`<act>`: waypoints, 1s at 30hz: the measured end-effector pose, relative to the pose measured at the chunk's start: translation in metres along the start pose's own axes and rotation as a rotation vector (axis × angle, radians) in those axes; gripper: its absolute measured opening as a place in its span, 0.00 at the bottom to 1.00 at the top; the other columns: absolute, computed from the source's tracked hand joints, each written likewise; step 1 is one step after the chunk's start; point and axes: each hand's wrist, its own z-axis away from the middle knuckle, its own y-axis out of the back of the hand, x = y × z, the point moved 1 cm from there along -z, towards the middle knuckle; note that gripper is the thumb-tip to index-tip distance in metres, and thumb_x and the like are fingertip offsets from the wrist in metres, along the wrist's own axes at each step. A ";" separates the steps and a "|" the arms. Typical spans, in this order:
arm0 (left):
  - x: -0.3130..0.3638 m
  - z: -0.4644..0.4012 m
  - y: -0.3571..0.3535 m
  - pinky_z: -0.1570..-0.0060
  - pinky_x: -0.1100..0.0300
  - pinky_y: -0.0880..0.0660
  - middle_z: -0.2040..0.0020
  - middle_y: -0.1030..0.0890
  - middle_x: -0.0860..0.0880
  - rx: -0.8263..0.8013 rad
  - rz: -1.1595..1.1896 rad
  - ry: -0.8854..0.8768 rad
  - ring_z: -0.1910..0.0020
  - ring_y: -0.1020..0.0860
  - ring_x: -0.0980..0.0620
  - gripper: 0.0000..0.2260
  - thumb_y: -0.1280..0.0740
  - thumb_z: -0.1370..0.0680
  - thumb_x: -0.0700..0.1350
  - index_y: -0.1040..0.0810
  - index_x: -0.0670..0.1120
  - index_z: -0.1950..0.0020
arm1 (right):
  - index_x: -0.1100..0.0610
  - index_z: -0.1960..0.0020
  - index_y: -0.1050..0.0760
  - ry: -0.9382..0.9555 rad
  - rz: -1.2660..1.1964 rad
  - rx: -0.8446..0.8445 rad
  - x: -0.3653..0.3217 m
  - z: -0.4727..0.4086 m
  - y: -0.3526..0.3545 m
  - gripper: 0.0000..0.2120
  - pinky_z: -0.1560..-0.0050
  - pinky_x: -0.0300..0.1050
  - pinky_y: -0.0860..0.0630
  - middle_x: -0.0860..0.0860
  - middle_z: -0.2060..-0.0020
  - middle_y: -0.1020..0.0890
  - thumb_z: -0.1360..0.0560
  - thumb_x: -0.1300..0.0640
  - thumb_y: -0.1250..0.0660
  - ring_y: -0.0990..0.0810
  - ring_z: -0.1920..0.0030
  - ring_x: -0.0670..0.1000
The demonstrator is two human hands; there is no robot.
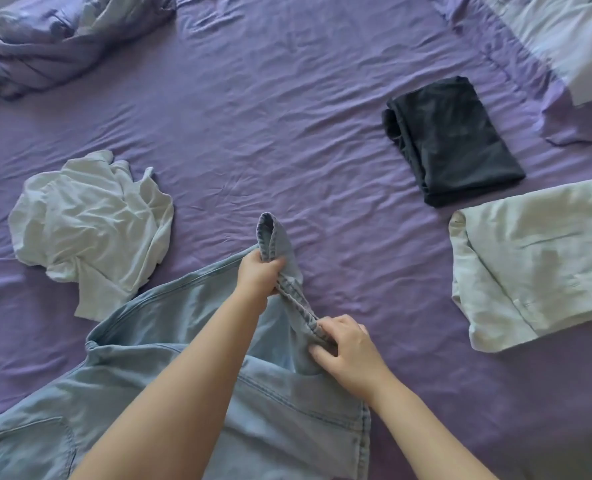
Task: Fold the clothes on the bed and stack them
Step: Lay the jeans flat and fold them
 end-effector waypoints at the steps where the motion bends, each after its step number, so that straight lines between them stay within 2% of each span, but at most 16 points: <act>1: -0.002 0.001 -0.002 0.72 0.61 0.25 0.65 0.24 0.46 0.001 0.058 0.022 0.68 0.24 0.49 0.09 0.37 0.23 0.33 0.26 0.46 0.61 | 0.52 0.57 0.26 -0.001 -0.029 0.019 0.000 0.001 0.001 0.04 0.43 0.41 0.36 0.42 0.59 0.26 0.30 0.52 0.34 0.31 0.51 0.43; 5: -0.008 0.010 -0.008 0.71 0.59 0.23 0.64 0.23 0.45 0.021 0.281 0.118 0.69 0.23 0.50 0.09 0.38 0.22 0.34 0.26 0.45 0.59 | 0.57 0.66 0.26 0.004 -0.130 -0.010 0.005 0.003 0.000 0.08 0.39 0.31 0.39 0.48 0.51 0.23 0.33 0.54 0.30 0.31 0.36 0.48; 7: -0.011 0.016 -0.009 0.73 0.61 0.23 0.65 0.23 0.46 0.026 0.368 0.145 0.72 0.22 0.52 0.08 0.39 0.21 0.34 0.26 0.44 0.58 | 0.47 0.68 0.25 -0.010 -0.233 -0.031 0.008 0.004 0.000 0.08 0.34 0.32 0.43 0.46 0.37 0.31 0.33 0.54 0.28 0.38 0.31 0.47; 9: -0.014 0.019 -0.009 0.75 0.61 0.23 0.65 0.22 0.45 0.037 0.443 0.179 0.72 0.22 0.51 0.08 0.39 0.21 0.34 0.26 0.44 0.57 | 0.40 0.65 0.23 -0.102 -0.372 -0.026 0.008 0.004 0.001 0.11 0.33 0.37 0.40 0.42 0.30 0.43 0.32 0.55 0.26 0.42 0.30 0.41; 10: -0.015 0.019 -0.008 0.74 0.60 0.22 0.65 0.22 0.45 0.043 0.474 0.188 0.72 0.22 0.51 0.07 0.39 0.21 0.34 0.25 0.43 0.57 | 0.41 0.61 0.21 -0.174 -0.444 -0.042 0.009 0.004 0.003 0.10 0.35 0.37 0.39 0.41 0.31 0.45 0.32 0.56 0.25 0.42 0.31 0.40; 12: -0.015 0.020 -0.006 0.74 0.59 0.22 0.64 0.22 0.45 0.044 0.513 0.187 0.72 0.21 0.51 0.07 0.38 0.22 0.34 0.25 0.43 0.56 | 0.46 0.60 0.18 -0.284 -0.592 -0.121 0.010 0.004 0.005 0.07 0.40 0.39 0.35 0.45 0.37 0.35 0.33 0.57 0.24 0.34 0.34 0.44; 14: -0.014 0.021 -0.006 0.72 0.59 0.21 0.64 0.22 0.45 0.036 0.511 0.176 0.73 0.21 0.51 0.06 0.39 0.21 0.34 0.26 0.42 0.56 | 0.50 0.61 0.18 -0.278 -0.623 -0.117 0.008 0.010 0.012 0.03 0.52 0.40 0.31 0.47 0.55 0.22 0.33 0.57 0.25 0.24 0.51 0.47; 15: -0.013 0.021 -0.008 0.71 0.59 0.21 0.64 0.22 0.45 0.032 0.499 0.168 0.71 0.21 0.51 0.06 0.39 0.21 0.34 0.26 0.43 0.56 | 0.50 0.62 0.19 -0.250 -0.546 -0.045 0.009 0.014 0.017 0.05 0.57 0.39 0.30 0.45 0.63 0.21 0.32 0.59 0.27 0.24 0.59 0.45; 17: -0.011 0.023 -0.014 0.67 0.58 0.21 0.62 0.23 0.46 -0.022 0.471 0.146 0.66 0.22 0.51 0.06 0.39 0.21 0.36 0.27 0.44 0.54 | 0.46 0.59 0.23 -0.198 -0.318 0.171 0.014 0.022 0.027 0.11 0.61 0.34 0.31 0.44 0.65 0.21 0.30 0.62 0.29 0.25 0.63 0.42; 19: -0.011 0.028 -0.025 0.55 0.56 0.25 0.52 0.22 0.47 -0.150 0.376 0.113 0.55 0.22 0.50 0.06 0.38 0.20 0.40 0.27 0.49 0.45 | 0.45 0.51 0.28 -0.208 -0.227 0.307 0.020 0.032 0.033 0.14 0.59 0.35 0.30 0.42 0.59 0.21 0.29 0.61 0.30 0.24 0.59 0.43; 20: -0.012 0.030 -0.032 0.50 0.55 0.28 0.46 0.23 0.47 -0.207 0.274 0.096 0.48 0.23 0.50 0.12 0.38 0.20 0.42 0.30 0.52 0.38 | 0.47 0.48 0.30 -0.245 -0.199 0.335 0.026 0.035 0.031 0.14 0.58 0.37 0.31 0.43 0.57 0.22 0.28 0.61 0.31 0.24 0.57 0.45; 21: -0.016 0.033 -0.039 0.48 0.56 0.31 0.41 0.25 0.48 -0.255 0.166 0.077 0.44 0.25 0.50 0.17 0.38 0.20 0.44 0.34 0.53 0.31 | 0.50 0.45 0.30 -0.283 -0.162 0.348 0.033 0.037 0.027 0.14 0.57 0.40 0.31 0.44 0.54 0.23 0.27 0.62 0.32 0.23 0.55 0.48; 23: -0.025 0.039 -0.049 0.54 0.64 0.29 0.38 0.27 0.48 -0.286 -0.012 0.016 0.44 0.27 0.53 0.20 0.39 0.19 0.43 0.36 0.49 0.27 | 0.55 0.45 0.30 -0.339 -0.053 0.336 0.048 0.037 0.017 0.11 0.57 0.45 0.31 0.49 0.52 0.24 0.26 0.62 0.34 0.24 0.53 0.54; 24: -0.030 0.042 -0.051 0.55 0.66 0.28 0.38 0.27 0.47 -0.271 -0.092 -0.028 0.44 0.27 0.53 0.19 0.39 0.19 0.41 0.35 0.47 0.28 | 0.57 0.48 0.29 -0.327 0.036 0.337 0.053 0.037 0.013 0.09 0.57 0.47 0.30 0.51 0.52 0.24 0.26 0.63 0.34 0.24 0.53 0.56; 27: -0.042 0.045 -0.037 0.46 0.62 0.30 0.41 0.22 0.47 -0.186 -0.390 -0.182 0.43 0.24 0.53 0.16 0.41 0.21 0.35 0.25 0.44 0.35 | 0.57 0.55 0.25 -0.103 0.355 0.423 0.057 0.040 0.011 0.06 0.52 0.45 0.32 0.53 0.52 0.23 0.30 0.64 0.37 0.25 0.52 0.56; 30: -0.051 0.054 -0.004 0.54 0.61 0.28 0.51 0.18 0.50 -0.218 -0.673 -0.254 0.55 0.24 0.54 0.15 0.42 0.26 0.33 0.19 0.46 0.50 | 0.53 0.53 0.24 0.142 0.403 0.381 0.034 0.047 0.014 0.12 0.48 0.43 0.35 0.49 0.51 0.22 0.33 0.59 0.42 0.27 0.45 0.52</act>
